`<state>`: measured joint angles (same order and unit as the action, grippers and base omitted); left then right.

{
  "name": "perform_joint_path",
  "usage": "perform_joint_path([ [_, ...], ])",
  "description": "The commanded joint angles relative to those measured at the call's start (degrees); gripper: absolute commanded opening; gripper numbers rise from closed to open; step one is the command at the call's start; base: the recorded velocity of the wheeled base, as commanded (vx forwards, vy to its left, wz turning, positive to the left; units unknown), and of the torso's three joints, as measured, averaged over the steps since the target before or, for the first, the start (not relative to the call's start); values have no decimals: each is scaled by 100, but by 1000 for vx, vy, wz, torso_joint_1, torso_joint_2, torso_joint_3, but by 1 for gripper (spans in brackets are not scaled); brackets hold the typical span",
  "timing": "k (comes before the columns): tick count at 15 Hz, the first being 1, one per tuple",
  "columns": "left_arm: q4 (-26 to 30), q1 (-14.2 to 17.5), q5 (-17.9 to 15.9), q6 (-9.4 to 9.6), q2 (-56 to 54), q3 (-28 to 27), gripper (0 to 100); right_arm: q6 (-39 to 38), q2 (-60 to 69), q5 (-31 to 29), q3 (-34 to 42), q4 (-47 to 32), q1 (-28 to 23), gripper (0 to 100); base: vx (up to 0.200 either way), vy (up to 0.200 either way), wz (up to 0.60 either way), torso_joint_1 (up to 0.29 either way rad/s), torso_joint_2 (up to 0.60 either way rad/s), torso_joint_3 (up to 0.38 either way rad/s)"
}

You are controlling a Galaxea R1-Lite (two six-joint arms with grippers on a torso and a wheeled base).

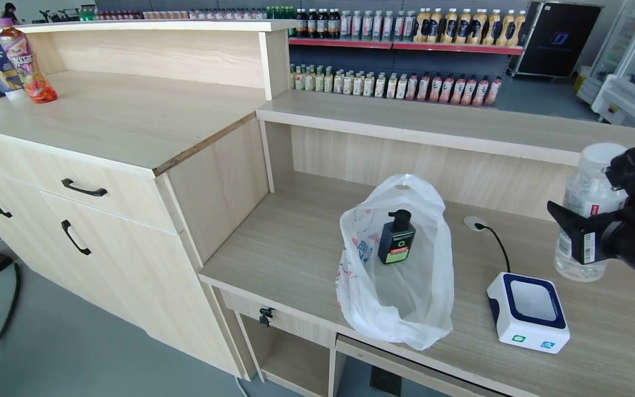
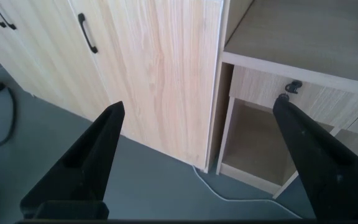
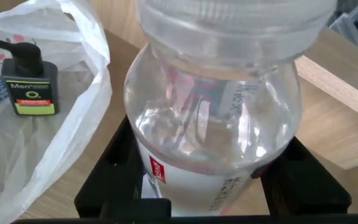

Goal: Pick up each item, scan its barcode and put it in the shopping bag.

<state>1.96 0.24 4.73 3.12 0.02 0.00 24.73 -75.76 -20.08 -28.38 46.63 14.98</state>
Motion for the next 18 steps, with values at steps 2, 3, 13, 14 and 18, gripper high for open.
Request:
perform_joint_path([
  [2,-3,2,2,-4,-2,0,100,172,-905,364,43,690,-180,0,0,0,0,-16,33,25],
  [3,-3,2,2,-4,-2,0,100,330,-1125,733,78,945,-408,0,0,0,0,0,0,0],
  [13,6,2,2,-4,-2,0,100,954,-2294,2878,87,2527,-1032,0,0,0,0,0,0,0],
  [14,6,2,2,4,-2,0,100,963,-2338,3010,87,2588,-1041,0,0,0,0,0,0,0],
  [18,-3,2,2,4,-2,0,100,1605,-2768,4056,25,2913,-1296,0,0,0,0,0,0,0],
])
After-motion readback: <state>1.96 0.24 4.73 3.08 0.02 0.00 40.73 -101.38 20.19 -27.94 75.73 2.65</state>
